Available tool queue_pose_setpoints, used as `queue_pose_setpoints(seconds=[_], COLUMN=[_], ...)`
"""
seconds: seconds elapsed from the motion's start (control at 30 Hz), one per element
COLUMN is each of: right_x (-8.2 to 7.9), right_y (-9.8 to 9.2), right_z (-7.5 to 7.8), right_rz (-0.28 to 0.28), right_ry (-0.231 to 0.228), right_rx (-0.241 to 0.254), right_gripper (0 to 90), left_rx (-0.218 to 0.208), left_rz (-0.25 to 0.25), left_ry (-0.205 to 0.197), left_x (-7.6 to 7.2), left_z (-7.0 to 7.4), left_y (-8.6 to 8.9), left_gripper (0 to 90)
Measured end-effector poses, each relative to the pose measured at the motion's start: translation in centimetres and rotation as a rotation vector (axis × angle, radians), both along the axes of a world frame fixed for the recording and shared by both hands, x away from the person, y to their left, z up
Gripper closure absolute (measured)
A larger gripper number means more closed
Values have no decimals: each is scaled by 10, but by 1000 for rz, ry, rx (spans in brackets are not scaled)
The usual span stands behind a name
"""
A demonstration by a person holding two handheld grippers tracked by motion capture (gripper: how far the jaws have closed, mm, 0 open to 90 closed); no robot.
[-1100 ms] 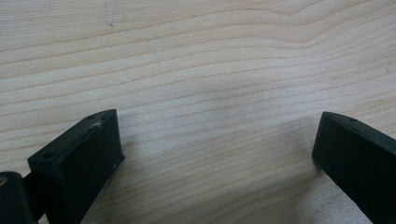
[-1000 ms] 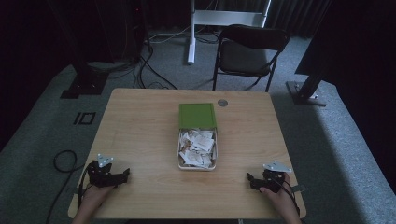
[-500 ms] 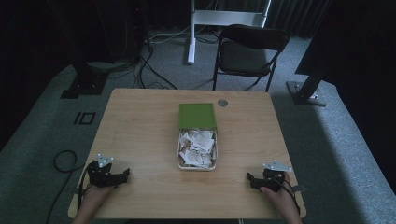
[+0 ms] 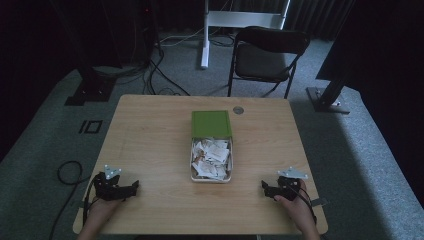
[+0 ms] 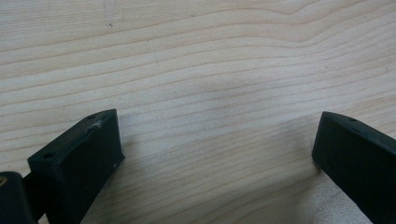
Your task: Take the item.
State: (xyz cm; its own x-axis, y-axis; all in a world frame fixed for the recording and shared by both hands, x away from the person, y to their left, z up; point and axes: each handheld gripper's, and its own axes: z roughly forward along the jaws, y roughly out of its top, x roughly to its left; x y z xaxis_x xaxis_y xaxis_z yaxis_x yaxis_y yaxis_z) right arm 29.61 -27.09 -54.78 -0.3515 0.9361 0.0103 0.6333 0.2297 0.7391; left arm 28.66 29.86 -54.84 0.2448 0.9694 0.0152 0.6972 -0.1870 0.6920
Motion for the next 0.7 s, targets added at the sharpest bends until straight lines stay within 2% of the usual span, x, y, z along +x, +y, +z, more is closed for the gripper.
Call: queue_pose_setpoints(seconds=[0.07,0.47,0.7], right_x=[1,16,23], right_y=[2,14,19], right_z=[2,43,57], right_rz=[5,45,60], right_ry=[-6,-77,-100], right_rx=[-3,33,38], right_gripper=[132,132,133], left_rx=[0,0,-2], left_rz=[0,0,1], left_ry=[0,0,-1], left_x=[0,0,0], left_z=[0,0,0], left_y=[0,0,0], left_gripper=[23,23,23])
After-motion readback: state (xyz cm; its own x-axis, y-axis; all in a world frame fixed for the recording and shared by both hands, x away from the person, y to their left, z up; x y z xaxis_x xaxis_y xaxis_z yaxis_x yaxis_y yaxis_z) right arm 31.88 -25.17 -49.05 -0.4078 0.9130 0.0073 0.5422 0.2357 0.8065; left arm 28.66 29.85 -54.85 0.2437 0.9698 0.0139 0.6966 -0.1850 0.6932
